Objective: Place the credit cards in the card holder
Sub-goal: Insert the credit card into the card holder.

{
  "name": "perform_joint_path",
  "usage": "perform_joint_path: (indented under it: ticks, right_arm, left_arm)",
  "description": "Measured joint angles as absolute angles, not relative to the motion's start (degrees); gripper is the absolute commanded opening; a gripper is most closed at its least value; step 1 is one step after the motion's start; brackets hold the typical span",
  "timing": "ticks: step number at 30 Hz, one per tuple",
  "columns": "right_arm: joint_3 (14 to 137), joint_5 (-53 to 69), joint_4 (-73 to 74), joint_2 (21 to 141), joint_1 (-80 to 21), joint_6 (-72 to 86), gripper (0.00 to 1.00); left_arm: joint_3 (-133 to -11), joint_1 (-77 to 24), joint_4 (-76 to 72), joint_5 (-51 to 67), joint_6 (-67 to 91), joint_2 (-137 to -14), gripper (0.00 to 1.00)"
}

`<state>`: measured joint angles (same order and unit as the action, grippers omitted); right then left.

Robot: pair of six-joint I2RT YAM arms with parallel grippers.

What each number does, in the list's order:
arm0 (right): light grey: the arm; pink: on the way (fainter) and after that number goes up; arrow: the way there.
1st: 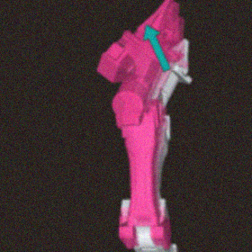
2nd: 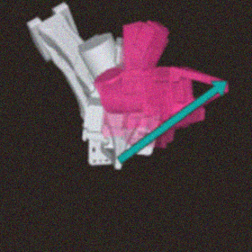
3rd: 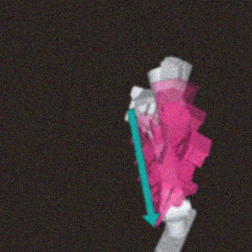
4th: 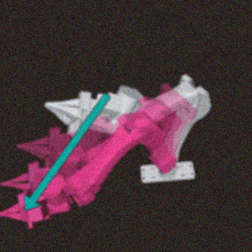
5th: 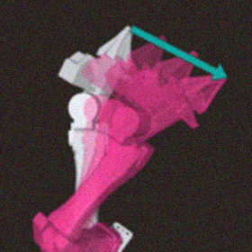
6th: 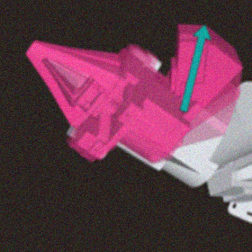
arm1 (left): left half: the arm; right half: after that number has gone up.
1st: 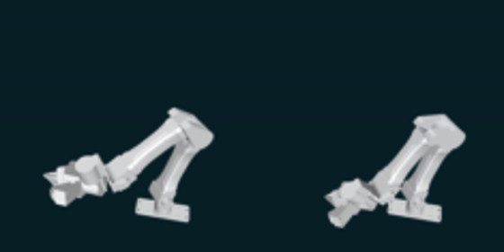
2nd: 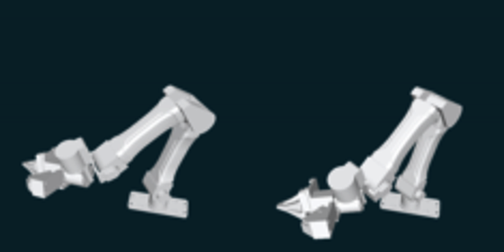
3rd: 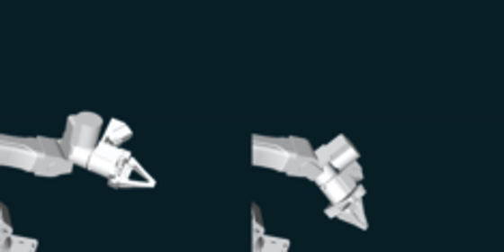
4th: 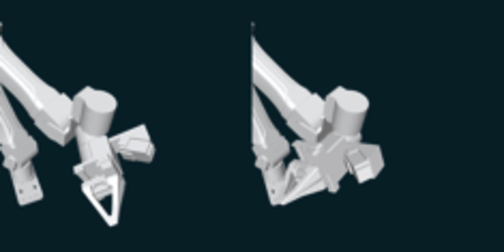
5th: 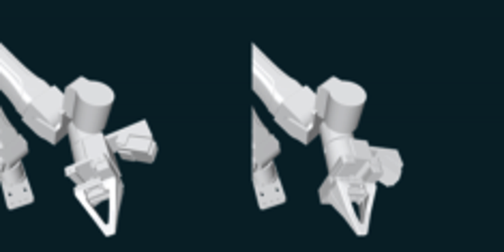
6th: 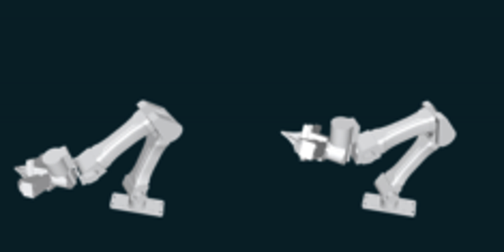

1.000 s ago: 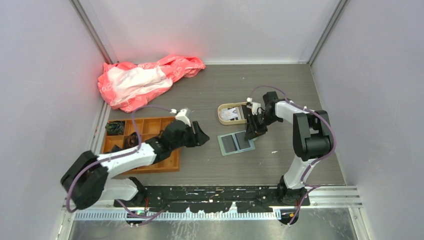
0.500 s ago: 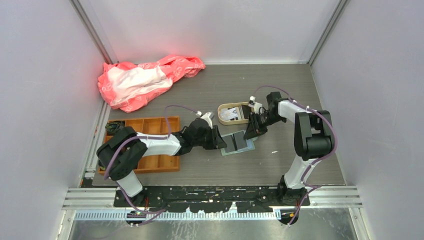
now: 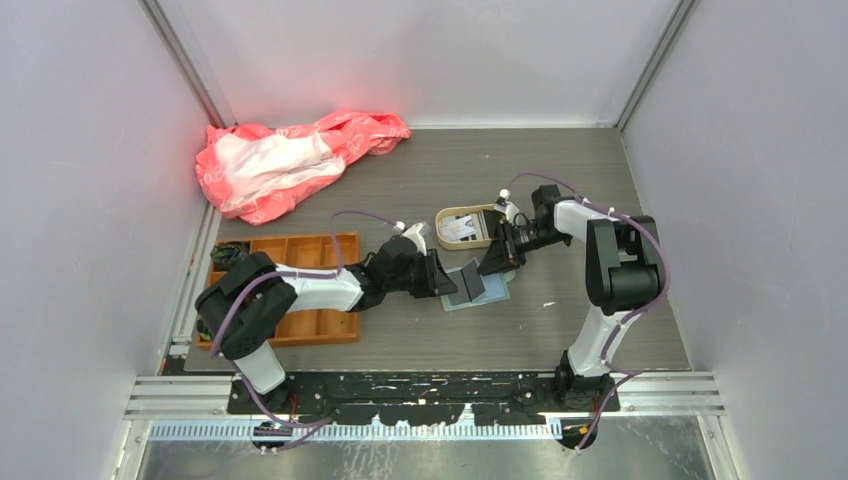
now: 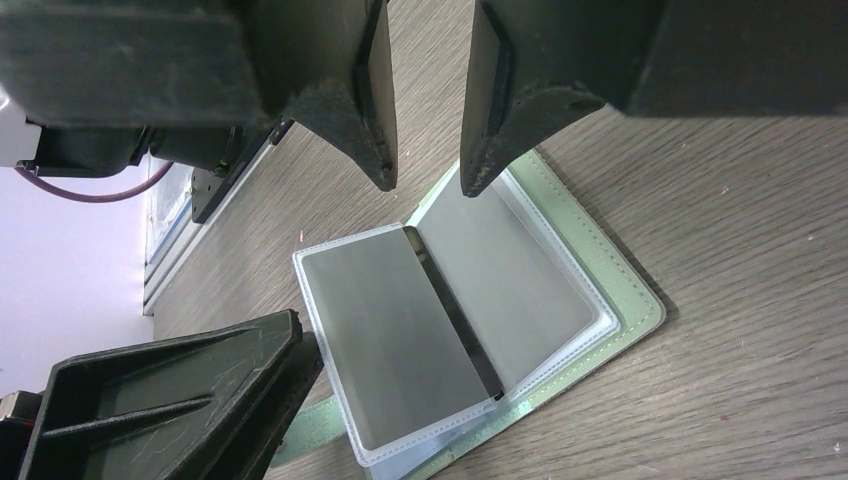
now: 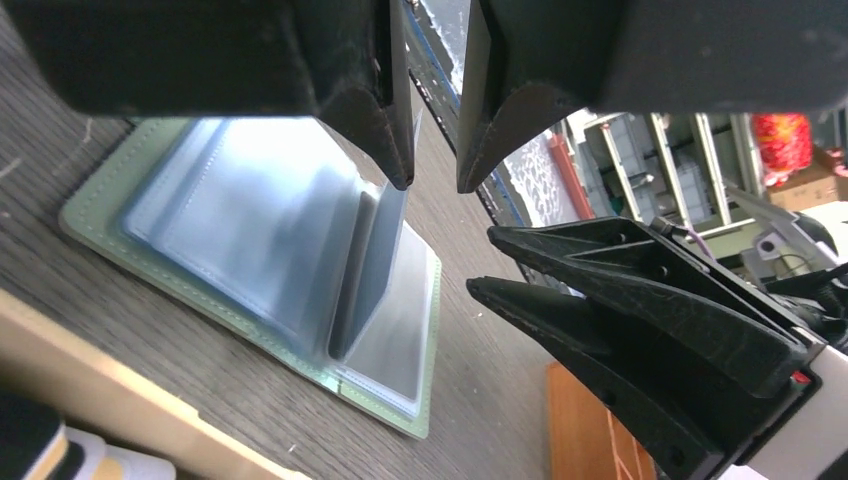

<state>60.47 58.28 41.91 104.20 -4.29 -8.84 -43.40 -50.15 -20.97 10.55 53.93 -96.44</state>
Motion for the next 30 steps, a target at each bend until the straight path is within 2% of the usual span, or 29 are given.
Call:
perform_joint_path:
  ticks: [11, 16, 19, 27, 30]
  right_arm:
    - [60.53, 62.61, 40.45, 107.42, -5.72, -6.26, 0.31]
    - [60.77, 63.07, 40.29, 107.42, -9.23, -5.82, 0.39]
    - [61.32, 62.96, 40.32, 107.9, -11.6, -5.82, 0.41]
    - [65.8, 58.92, 44.82, 110.39, -14.63, -10.22, 0.4]
    - [68.42, 54.92, 45.67, 109.03, -13.45, -12.56, 0.45]
  left_arm:
    - [-43.16, -49.65, -21.04, 10.24, 55.07, -96.9, 0.3]
    - [-41.28, -48.34, -21.19, 9.87, 55.75, -96.73, 0.34]
    - [-39.48, -47.42, -20.58, 9.1, 56.45, -95.64, 0.35]
    - [-38.2, -45.6, -15.42, 7.01, 55.99, -88.09, 0.36]
    - [-38.28, -45.34, -12.78, 5.8, 53.67, -84.75, 0.37]
